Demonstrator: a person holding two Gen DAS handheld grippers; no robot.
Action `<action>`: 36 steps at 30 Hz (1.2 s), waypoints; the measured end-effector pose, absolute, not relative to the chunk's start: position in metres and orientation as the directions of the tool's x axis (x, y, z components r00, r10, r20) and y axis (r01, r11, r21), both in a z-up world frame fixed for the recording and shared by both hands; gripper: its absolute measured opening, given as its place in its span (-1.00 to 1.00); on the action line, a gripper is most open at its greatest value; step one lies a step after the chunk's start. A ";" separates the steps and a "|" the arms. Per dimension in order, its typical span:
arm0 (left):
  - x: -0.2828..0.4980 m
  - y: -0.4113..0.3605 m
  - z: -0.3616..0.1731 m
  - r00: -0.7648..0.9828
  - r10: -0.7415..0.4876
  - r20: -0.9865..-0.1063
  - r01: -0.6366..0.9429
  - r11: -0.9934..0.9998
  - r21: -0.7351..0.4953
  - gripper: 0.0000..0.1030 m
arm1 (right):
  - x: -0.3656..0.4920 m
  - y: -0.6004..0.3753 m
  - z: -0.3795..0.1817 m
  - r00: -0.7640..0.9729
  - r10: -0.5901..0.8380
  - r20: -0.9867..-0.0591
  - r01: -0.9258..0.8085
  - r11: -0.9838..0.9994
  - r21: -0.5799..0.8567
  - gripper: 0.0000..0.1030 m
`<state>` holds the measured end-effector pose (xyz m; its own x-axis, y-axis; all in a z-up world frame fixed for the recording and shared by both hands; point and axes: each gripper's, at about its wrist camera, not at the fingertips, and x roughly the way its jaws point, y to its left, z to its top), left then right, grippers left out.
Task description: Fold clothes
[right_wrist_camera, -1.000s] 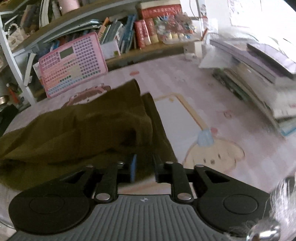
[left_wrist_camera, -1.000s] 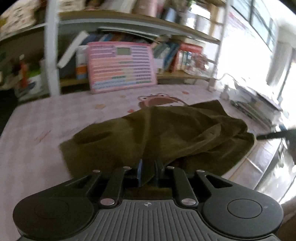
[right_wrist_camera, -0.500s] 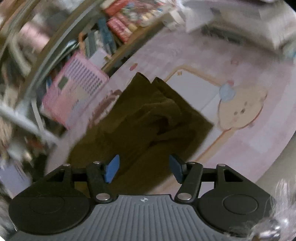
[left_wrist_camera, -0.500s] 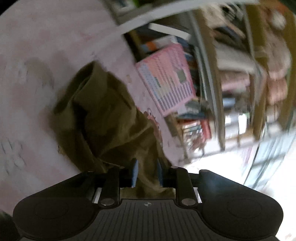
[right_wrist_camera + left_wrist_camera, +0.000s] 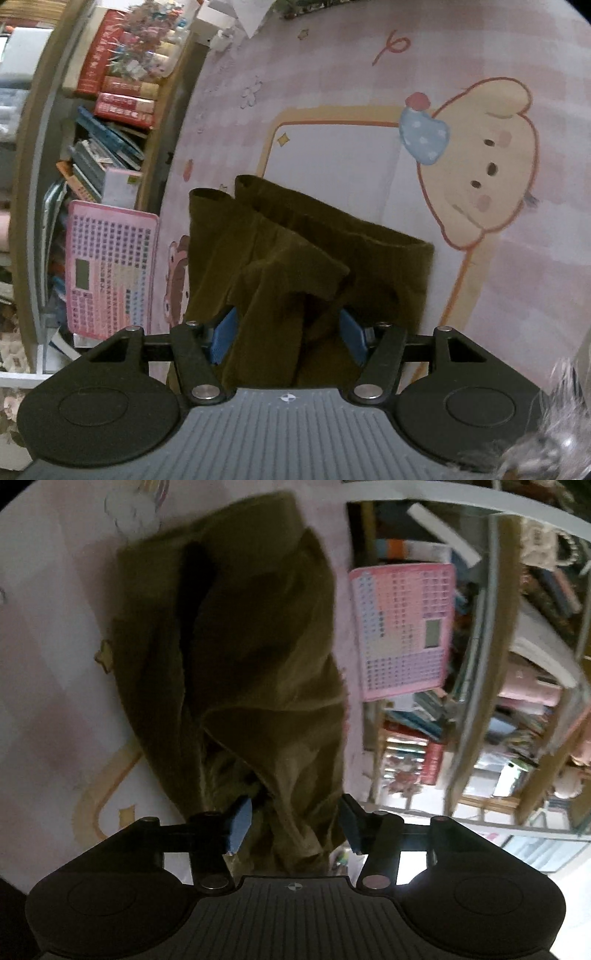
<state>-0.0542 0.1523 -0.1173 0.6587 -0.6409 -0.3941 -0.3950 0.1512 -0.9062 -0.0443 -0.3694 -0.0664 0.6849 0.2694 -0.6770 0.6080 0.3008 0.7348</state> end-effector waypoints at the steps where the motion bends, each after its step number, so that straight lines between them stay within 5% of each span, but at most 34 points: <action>1: -0.052 0.150 -0.120 0.657 -0.640 -0.400 -0.405 0.148 -0.902 0.12 | -0.041 -0.370 -0.068 0.679 0.273 -0.682 0.612 0.303 0.731 0.14; 6: -0.044 0.149 -0.126 0.684 -0.604 -0.409 -0.431 0.119 -0.895 0.13 | -0.025 -0.374 -0.074 0.663 0.300 -0.686 0.602 0.331 0.727 0.13; 8: -0.042 0.151 -0.121 0.712 -0.576 -0.402 -0.413 0.121 -0.903 -0.14 | -0.023 -0.376 -0.071 0.673 0.295 -0.678 0.591 0.337 0.733 -0.27; 9: -0.041 0.153 -0.118 0.731 -0.557 -0.394 -0.396 0.124 -0.910 -0.28 | -0.024 -0.378 -0.068 0.693 0.294 -0.658 0.567 0.341 0.749 -0.80; 10: -0.041 0.156 -0.112 0.749 -0.547 -0.374 -0.366 0.129 -0.922 -0.57 | -0.026 -0.379 -0.062 0.719 0.291 -0.631 0.537 0.344 0.770 -0.92; 11: -0.042 0.158 -0.106 0.765 -0.538 -0.353 -0.336 0.135 -0.932 -0.71 | -0.029 -0.380 -0.052 0.753 0.282 -0.595 0.495 0.353 0.794 -0.93; 14: -0.049 0.168 -0.104 0.774 -0.515 -0.369 -0.344 0.148 -0.927 -0.72 | -0.050 -0.385 -0.021 0.844 0.237 -0.481 0.352 0.431 0.831 -0.96; 16: -0.053 0.174 -0.103 0.779 -0.500 -0.380 -0.350 0.156 -0.924 -0.72 | -0.062 -0.391 -0.021 0.835 0.214 -0.507 0.385 0.432 0.816 -0.98; 18: -0.058 0.178 -0.113 0.764 -0.490 -0.418 -0.404 0.141 -0.904 -0.53 | -0.071 -0.399 -0.038 0.791 0.190 -0.582 0.481 0.396 0.782 -0.97; 21: -0.061 0.177 -0.119 0.753 -0.485 -0.445 -0.451 0.112 -0.886 0.04 | -0.075 -0.400 -0.056 0.756 0.217 -0.617 0.547 0.308 0.779 -0.89; 23: -0.059 0.178 -0.118 0.760 -0.471 -0.449 -0.449 0.120 -0.886 0.06 | -0.069 -0.393 -0.058 0.751 0.270 -0.603 0.530 0.299 0.794 -0.43; 24: -0.061 0.181 -0.118 0.764 -0.463 -0.450 -0.451 0.116 -0.885 0.06 | -0.066 -0.388 -0.055 0.749 0.274 -0.603 0.522 0.315 0.792 -0.03; 33: -0.069 0.199 -0.116 0.801 -0.375 -0.466 -0.469 0.092 -0.879 0.05 | -0.023 -0.382 -0.065 0.693 0.223 -0.686 0.609 0.328 0.722 -0.24; 34: -0.066 0.199 -0.116 0.802 -0.369 -0.471 -0.474 0.088 -0.876 -0.01 | -0.018 -0.382 -0.068 0.678 0.221 -0.701 0.627 0.324 0.709 -0.34; 36: -0.060 0.199 -0.114 0.804 -0.359 -0.473 -0.474 0.090 -0.876 -0.48 | -0.013 -0.382 -0.071 0.652 0.213 -0.728 0.655 0.326 0.682 -0.68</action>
